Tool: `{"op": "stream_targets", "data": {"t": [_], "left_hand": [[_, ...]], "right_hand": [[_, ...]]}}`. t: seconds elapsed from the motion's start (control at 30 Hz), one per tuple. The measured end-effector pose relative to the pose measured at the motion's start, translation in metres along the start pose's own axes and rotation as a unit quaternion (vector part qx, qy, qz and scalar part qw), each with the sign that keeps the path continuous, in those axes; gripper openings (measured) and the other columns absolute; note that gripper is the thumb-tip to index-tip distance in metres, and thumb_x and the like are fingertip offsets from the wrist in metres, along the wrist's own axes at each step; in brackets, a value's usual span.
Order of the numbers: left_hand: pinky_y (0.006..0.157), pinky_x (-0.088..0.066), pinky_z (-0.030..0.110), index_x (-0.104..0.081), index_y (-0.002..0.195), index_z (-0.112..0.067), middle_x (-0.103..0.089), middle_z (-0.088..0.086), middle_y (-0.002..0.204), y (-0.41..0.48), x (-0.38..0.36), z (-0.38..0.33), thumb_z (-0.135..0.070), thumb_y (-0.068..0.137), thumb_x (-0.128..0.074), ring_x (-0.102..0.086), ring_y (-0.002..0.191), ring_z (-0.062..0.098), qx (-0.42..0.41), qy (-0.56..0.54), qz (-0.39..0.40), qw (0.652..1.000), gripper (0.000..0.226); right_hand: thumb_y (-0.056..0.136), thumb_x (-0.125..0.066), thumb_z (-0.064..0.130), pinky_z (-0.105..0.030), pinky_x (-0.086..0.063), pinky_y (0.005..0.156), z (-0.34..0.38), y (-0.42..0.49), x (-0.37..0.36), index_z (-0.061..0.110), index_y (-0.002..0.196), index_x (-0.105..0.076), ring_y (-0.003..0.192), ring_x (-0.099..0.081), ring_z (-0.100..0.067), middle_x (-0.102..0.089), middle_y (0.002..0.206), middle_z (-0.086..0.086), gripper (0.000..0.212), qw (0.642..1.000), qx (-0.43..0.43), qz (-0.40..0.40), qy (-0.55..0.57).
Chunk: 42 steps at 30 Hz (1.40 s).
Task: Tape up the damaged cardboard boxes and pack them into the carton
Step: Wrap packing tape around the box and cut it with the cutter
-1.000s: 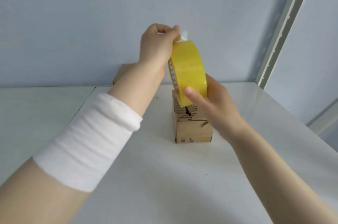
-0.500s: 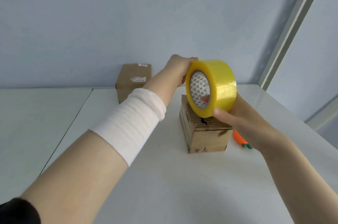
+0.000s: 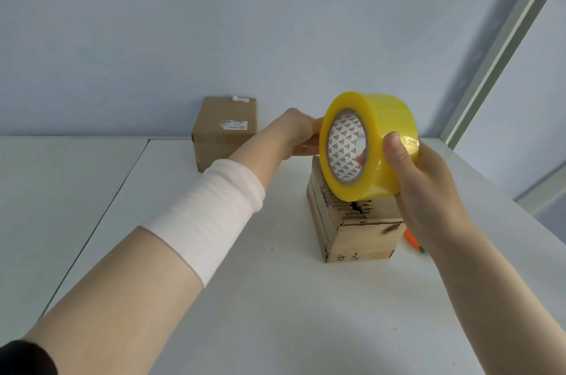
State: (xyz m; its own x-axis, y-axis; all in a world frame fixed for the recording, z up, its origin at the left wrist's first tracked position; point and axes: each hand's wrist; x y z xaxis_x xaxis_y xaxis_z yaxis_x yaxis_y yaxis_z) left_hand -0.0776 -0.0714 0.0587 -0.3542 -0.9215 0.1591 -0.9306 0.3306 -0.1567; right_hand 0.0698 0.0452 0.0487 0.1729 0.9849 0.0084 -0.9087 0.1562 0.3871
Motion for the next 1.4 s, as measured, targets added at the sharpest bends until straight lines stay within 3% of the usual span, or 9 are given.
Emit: {"op": "stream_targets", "data": {"t": [0.17, 0.33, 0.4, 0.5, 0.6, 0.77, 0.87, 0.93, 1.4], "left_hand": [[0.054, -0.056, 0.017, -0.059, 0.081, -0.008, -0.066, 0.006, 0.076, 0.002, 0.007, 0.003, -0.006, 0.087, -0.063, -0.064, 0.054, 0.008, -0.013, -0.007, 0.039, 0.999, 0.007], [0.061, -0.058, 0.023, -0.063, 0.096, -0.002, -0.067, 0.013, 0.082, 0.003, -0.001, -0.004, 0.002, 0.082, -0.064, -0.065, 0.063, 0.017, -0.097, 0.09, 0.019, 0.991, 0.014], [0.054, -0.054, 0.018, -0.063, 0.101, -0.003, -0.066, 0.012, 0.078, 0.004, -0.005, -0.004, -0.002, 0.081, -0.066, -0.064, 0.056, 0.012, -0.11, 0.138, 0.01, 0.984, 0.02], [0.042, -0.043, 0.01, -0.061, 0.084, -0.018, -0.064, 0.001, 0.067, 0.007, -0.006, -0.002, -0.01, 0.079, -0.07, -0.057, 0.04, -0.004, -0.12, 0.193, -0.002, 0.974, 0.012], [0.047, -0.045, 0.015, -0.06, 0.069, -0.022, -0.064, 0.0, 0.066, 0.011, -0.006, 0.001, -0.009, 0.079, -0.067, -0.057, 0.044, -0.003, -0.117, 0.233, 0.005, 0.966, 0.017], [0.062, -0.052, 0.02, -0.067, 0.102, -0.012, -0.068, 0.008, 0.085, 0.015, -0.007, 0.012, -0.011, 0.078, -0.071, -0.063, 0.069, 0.012, -0.068, 0.203, 0.022, 0.977, 0.024], [0.072, -0.055, 0.027, -0.066, 0.075, -0.014, -0.065, 0.008, 0.076, 0.017, -0.006, 0.014, -0.008, 0.078, -0.068, -0.062, 0.075, 0.018, -0.066, 0.218, 0.014, 0.974, 0.007], [0.068, -0.055, 0.024, -0.059, 0.06, -0.015, -0.061, 0.003, 0.067, 0.019, -0.006, 0.015, -0.008, 0.078, -0.067, -0.06, 0.069, 0.016, -0.06, 0.237, 0.011, 0.97, 0.021], [0.056, -0.047, 0.017, -0.058, 0.071, -0.019, -0.064, -0.003, 0.074, 0.027, -0.002, 0.015, -0.019, 0.09, -0.057, -0.061, 0.066, 0.002, -0.015, 0.306, 0.077, 0.949, 0.019]], "right_hand": [[0.063, -0.069, 0.067, -0.03, -0.055, 0.08, -0.007, -0.008, 0.007, 0.036, 0.098, -0.069, 0.099, -0.067, -0.019, -0.072, 0.104, 0.001, 0.047, 0.996, -0.009, 0.084, -0.023], [0.068, -0.067, 0.058, -0.021, -0.055, 0.071, -0.002, -0.006, -0.004, 0.044, 0.084, -0.071, 0.083, -0.069, -0.006, -0.073, 0.084, 0.014, 0.022, 0.999, 0.027, -0.005, -0.041], [0.072, -0.066, 0.052, -0.022, -0.056, 0.067, 0.004, -0.001, -0.009, 0.04, 0.077, -0.073, 0.076, -0.069, -0.006, -0.073, 0.077, 0.012, 0.014, 0.999, 0.014, -0.039, -0.021], [0.061, -0.062, 0.06, -0.031, -0.059, 0.067, 0.012, 0.003, -0.01, 0.033, 0.073, -0.076, 0.076, -0.071, -0.015, -0.074, 0.077, 0.002, 0.033, 0.998, -0.023, -0.052, 0.012], [0.063, -0.064, 0.058, -0.031, -0.059, 0.062, 0.015, 0.003, -0.01, 0.033, 0.068, -0.076, 0.068, -0.071, -0.015, -0.073, 0.07, 0.001, 0.029, 0.998, -0.044, -0.046, 0.007], [0.058, -0.06, 0.057, -0.026, -0.058, 0.059, 0.019, 0.01, -0.009, 0.035, 0.063, -0.075, 0.07, -0.072, -0.013, -0.074, 0.071, 0.003, 0.027, 0.997, -0.074, -0.035, 0.008], [0.056, -0.061, 0.06, -0.026, -0.058, 0.059, 0.018, 0.014, -0.01, 0.035, 0.065, -0.075, 0.068, -0.072, -0.014, -0.074, 0.072, 0.002, 0.03, 0.996, -0.082, -0.026, -0.008], [0.056, -0.062, 0.061, -0.027, -0.058, 0.06, 0.018, 0.016, -0.01, 0.033, 0.065, -0.075, 0.069, -0.072, -0.015, -0.074, 0.072, 0.002, 0.032, 0.996, -0.086, -0.025, -0.012], [0.056, -0.061, 0.059, -0.023, -0.055, 0.053, 0.018, 0.025, -0.01, 0.021, 0.077, -0.064, 0.065, -0.071, -0.012, -0.073, 0.068, 0.006, 0.044, 0.993, -0.106, -0.043, -0.011]]}}
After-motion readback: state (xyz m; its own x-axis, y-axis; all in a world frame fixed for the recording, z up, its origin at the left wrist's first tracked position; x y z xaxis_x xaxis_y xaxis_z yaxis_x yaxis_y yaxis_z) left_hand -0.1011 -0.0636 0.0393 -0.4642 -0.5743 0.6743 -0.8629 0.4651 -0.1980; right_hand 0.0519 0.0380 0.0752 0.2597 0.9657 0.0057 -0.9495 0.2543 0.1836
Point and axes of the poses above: each hand's wrist, its own y-axis towards the middle knuckle, its own x-axis out of the back of the hand, z = x × y
